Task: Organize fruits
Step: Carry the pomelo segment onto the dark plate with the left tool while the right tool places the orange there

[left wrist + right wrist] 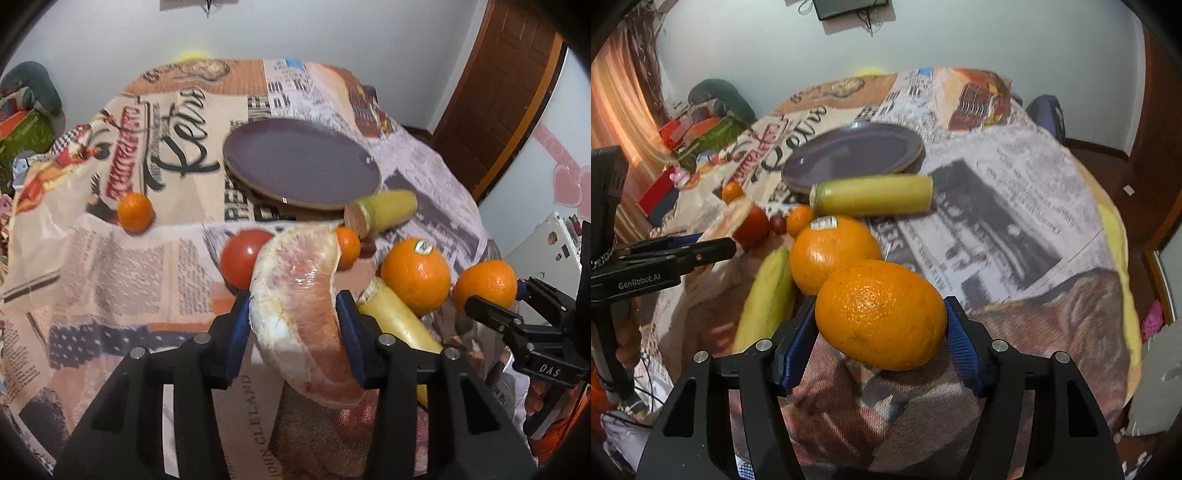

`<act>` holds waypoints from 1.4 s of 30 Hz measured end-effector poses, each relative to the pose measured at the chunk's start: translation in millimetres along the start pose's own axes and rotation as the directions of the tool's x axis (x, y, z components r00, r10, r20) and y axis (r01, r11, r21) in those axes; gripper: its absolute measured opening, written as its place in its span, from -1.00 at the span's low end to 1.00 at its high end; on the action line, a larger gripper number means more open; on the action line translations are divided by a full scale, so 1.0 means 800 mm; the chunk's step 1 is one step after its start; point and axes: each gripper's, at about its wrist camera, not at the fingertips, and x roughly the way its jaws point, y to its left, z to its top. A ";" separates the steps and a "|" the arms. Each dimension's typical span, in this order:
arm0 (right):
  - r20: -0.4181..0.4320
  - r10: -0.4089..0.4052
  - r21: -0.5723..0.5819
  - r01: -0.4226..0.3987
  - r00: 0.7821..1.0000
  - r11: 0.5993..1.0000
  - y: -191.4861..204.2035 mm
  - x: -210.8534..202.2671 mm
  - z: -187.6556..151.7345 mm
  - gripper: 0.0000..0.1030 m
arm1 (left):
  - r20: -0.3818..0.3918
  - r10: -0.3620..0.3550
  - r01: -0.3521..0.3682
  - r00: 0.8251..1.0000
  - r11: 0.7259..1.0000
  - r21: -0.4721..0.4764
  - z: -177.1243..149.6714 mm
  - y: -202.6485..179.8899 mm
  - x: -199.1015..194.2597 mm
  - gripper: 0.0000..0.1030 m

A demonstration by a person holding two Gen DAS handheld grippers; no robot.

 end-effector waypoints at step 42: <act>0.244 -0.038 -0.128 0.071 0.969 0.989 0.012 0.045 0.182 0.22 | 0.254 0.081 -0.090 0.964 0.996 0.024 0.175 0.033 -0.007 -0.18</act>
